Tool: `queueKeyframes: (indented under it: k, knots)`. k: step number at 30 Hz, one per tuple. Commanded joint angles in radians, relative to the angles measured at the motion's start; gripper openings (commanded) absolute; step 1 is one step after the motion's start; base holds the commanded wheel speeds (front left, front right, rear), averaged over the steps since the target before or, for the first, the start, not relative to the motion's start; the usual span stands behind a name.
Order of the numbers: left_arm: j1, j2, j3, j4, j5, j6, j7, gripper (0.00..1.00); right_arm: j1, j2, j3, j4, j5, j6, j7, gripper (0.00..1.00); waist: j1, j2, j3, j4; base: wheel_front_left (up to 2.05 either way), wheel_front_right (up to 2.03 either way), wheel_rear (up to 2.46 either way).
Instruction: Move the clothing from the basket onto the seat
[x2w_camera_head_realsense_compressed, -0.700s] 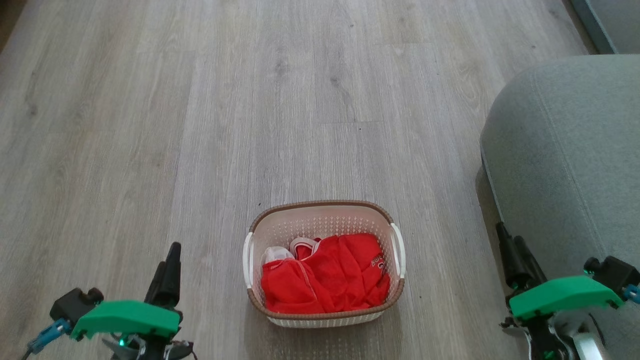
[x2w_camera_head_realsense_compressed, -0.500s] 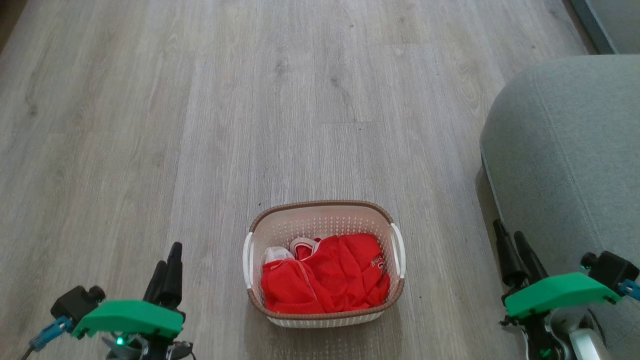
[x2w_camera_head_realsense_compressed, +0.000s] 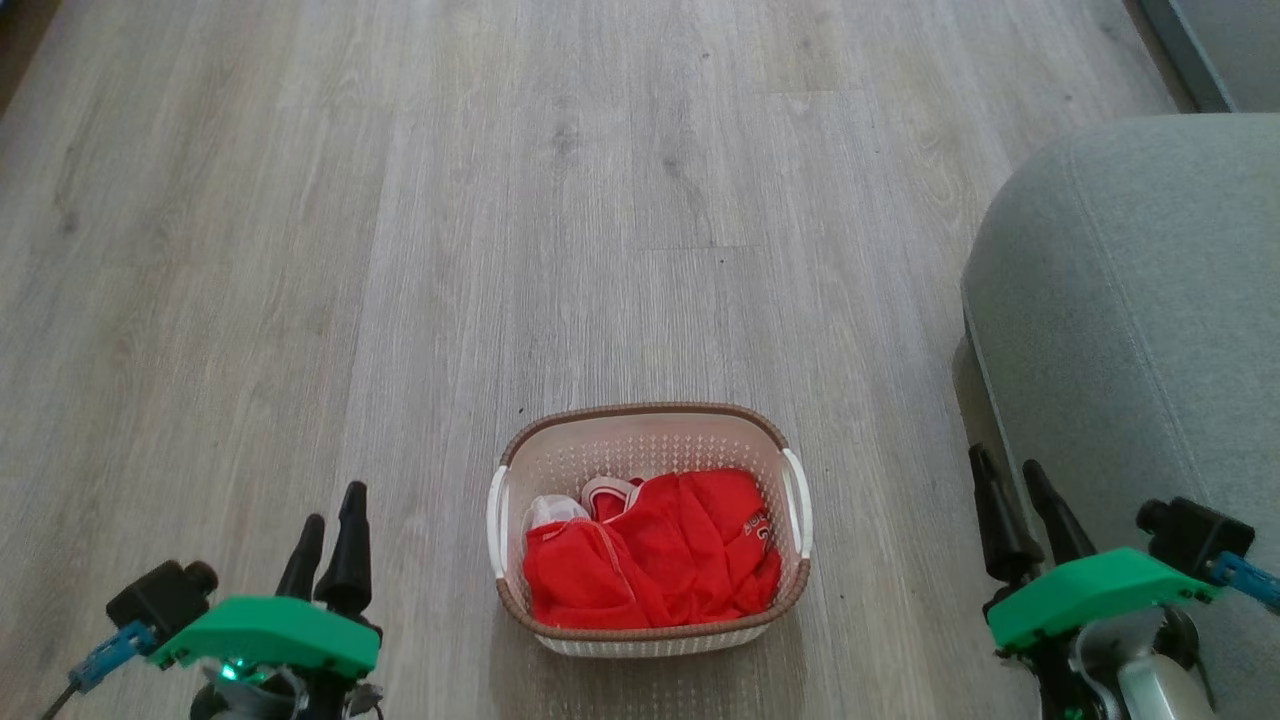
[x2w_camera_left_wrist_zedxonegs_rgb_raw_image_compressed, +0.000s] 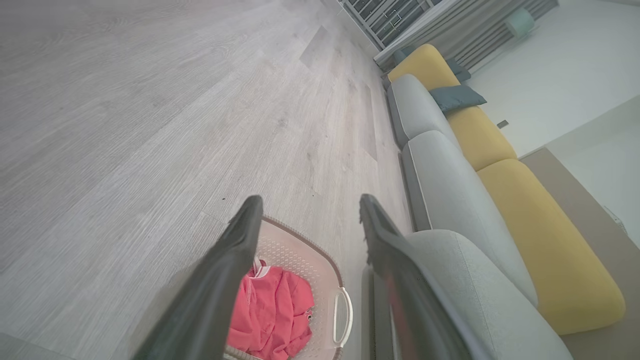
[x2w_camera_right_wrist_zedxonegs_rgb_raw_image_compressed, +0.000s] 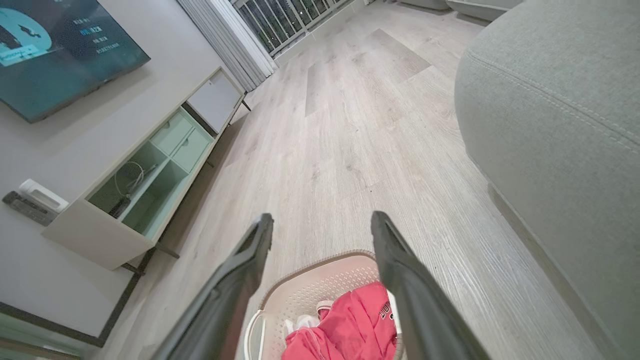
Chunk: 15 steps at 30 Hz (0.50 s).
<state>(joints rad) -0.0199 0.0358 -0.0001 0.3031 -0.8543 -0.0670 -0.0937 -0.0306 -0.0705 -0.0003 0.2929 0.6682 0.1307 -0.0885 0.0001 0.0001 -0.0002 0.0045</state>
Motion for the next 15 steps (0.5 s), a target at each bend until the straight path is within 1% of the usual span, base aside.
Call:
queueKeyframes:
  k: [1, 15]
  knots:
    - [-0.056, 0.010, 0.012, -0.042, 0.040, 0.006, -0.014, 1.00, -0.049, -0.020, 0.015, -0.029, -0.042, 0.000, -0.018, 1.00, 0.0000, -0.0001, 0.000, 0.000, 0.00, 0.00, 0.00]
    - [-0.059, 0.011, 0.011, -0.055, 0.194, 0.014, -0.052, 1.00, -0.052, -0.023, 0.026, -0.020, -0.192, 0.000, -0.056, 1.00, 0.0000, -0.0001, 0.003, -0.001, 0.00, 0.00, 0.00]
